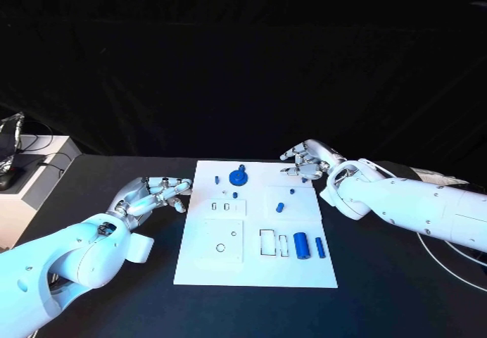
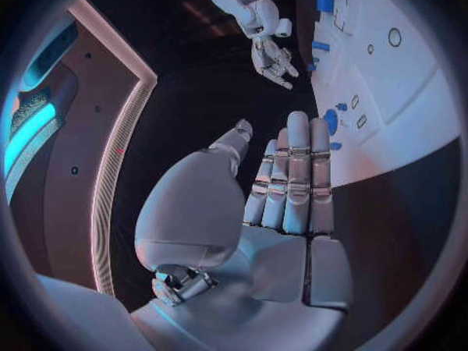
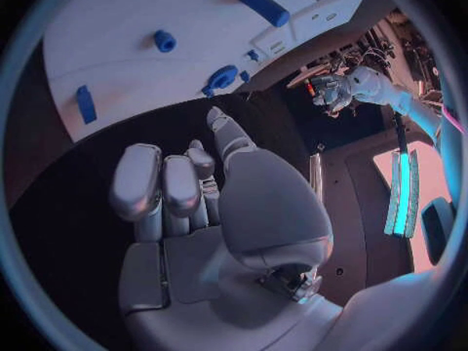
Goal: Assemble the parts on the task board
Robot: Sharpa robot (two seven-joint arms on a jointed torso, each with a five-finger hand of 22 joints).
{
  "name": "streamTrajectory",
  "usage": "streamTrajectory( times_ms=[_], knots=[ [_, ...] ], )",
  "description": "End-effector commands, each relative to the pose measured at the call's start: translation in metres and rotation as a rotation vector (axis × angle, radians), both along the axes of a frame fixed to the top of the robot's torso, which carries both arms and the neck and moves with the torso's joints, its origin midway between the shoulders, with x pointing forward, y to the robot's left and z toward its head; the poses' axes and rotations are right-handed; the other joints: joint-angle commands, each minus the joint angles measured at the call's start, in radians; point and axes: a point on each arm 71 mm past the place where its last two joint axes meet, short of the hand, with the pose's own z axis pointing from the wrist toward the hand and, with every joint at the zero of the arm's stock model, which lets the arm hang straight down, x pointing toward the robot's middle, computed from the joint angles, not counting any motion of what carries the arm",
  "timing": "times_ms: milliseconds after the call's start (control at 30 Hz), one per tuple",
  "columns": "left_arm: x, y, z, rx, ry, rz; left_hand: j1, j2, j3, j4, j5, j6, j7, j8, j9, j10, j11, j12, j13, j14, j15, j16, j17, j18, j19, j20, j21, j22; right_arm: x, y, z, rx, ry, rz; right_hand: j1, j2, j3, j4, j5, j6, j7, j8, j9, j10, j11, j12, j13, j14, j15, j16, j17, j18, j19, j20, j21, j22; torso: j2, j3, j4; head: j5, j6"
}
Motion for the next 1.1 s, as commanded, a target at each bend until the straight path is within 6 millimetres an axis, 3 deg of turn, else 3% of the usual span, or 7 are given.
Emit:
streamTrajectory(
  times_ms=[33,300,433,667,1100],
  knots=[
    [-0.001,-0.002,0.0,-0.014,-0.003,-0.017,-0.001,0.01,0.0,-0.006,-0.006,0.004,0.004,0.001,0.001,-0.004,-0.001,0.006,0.001,-0.007,0.003,0.001,-0.002,0.005,-0.006,-0.002,0.006,-0.002,-0.001,-0.011,0.001,0.055,0.008,0.053,0.013,0.0,-0.004,-0.003,-0.007,0.001,0.002,-0.004,-0.001,-0.005,0.0,-0.006,-0.001,-0.004,-0.001,-0.005,0.002,0.004,0.043,0.0,0.007,0.141,0.001,0.0074,-0.0055,-0.007,0.002],
    [-0.002,-0.002,-0.003,-0.015,0.004,-0.017,-0.001,0.01,0.0,-0.006,-0.006,0.004,0.004,0.001,0.001,-0.004,-0.001,0.006,0.001,-0.007,0.003,0.001,-0.002,0.005,-0.006,-0.002,0.006,-0.002,0.001,-0.046,-0.001,0.025,0.019,0.007,0.028,-0.017,-0.009,-0.002,-0.005,-0.006,0.003,-0.004,-0.001,-0.004,0.001,-0.004,-0.003,-0.002,0.0,-0.001,0.015,0.003,0.043,0.0,0.016,0.142,0.001,0.0133,-0.0079,-0.013,0.002],
    [-0.002,-0.002,-0.004,-0.015,0.005,-0.016,-0.001,0.01,0.0,-0.006,-0.006,0.004,0.004,0.001,0.001,-0.004,-0.001,0.006,0.001,-0.007,0.003,0.001,-0.002,0.005,-0.006,-0.002,0.006,-0.002,0.003,-0.056,-0.006,0.004,0.047,-0.007,0.037,-0.026,-0.014,0.008,-0.015,-0.026,0.009,-0.004,0.0,-0.012,0.005,-0.01,-0.009,-0.002,0.004,-0.003,0.021,0.004,0.042,0.003,0.018,0.142,0.002,0.0135,-0.0075,-0.016,0.0],
    [-0.002,-0.002,-0.005,-0.015,0.007,-0.017,-0.001,0.01,0.0,-0.006,-0.006,0.004,0.004,0.001,0.001,-0.004,-0.001,0.006,0.001,-0.007,0.003,0.001,-0.002,0.005,-0.006,-0.002,0.006,-0.002,0.009,-0.068,-0.015,-0.033,0.083,-0.033,0.052,-0.045,-0.01,0.03,-0.018,-0.046,0.014,-0.004,0.0,-0.022,0.008,-0.014,-0.018,-0.002,0.009,-0.005,0.031,0.006,0.041,0.008,0.019,0.142,0.001,0.0095,-0.0057,-0.023,-0.004],
    [-0.002,-0.001,-0.005,-0.014,0.007,-0.015,-0.001,0.01,0.0,-0.006,-0.006,0.004,0.004,0.001,0.001,-0.004,-0.001,0.006,0.001,-0.007,0.003,0.001,-0.002,0.005,-0.006,-0.002,0.006,-0.002,0.016,-0.069,-0.034,-0.054,0.136,-0.047,0.057,-0.047,-0.007,0.034,-0.002,-0.046,0.014,-0.004,0.0,-0.021,0.008,-0.009,-0.018,0.0,0.009,-0.003,0.038,0.007,0.042,0.009,0.021,0.143,0.002,0.0096,-0.001,-0.022,-0.013]
  ],
)
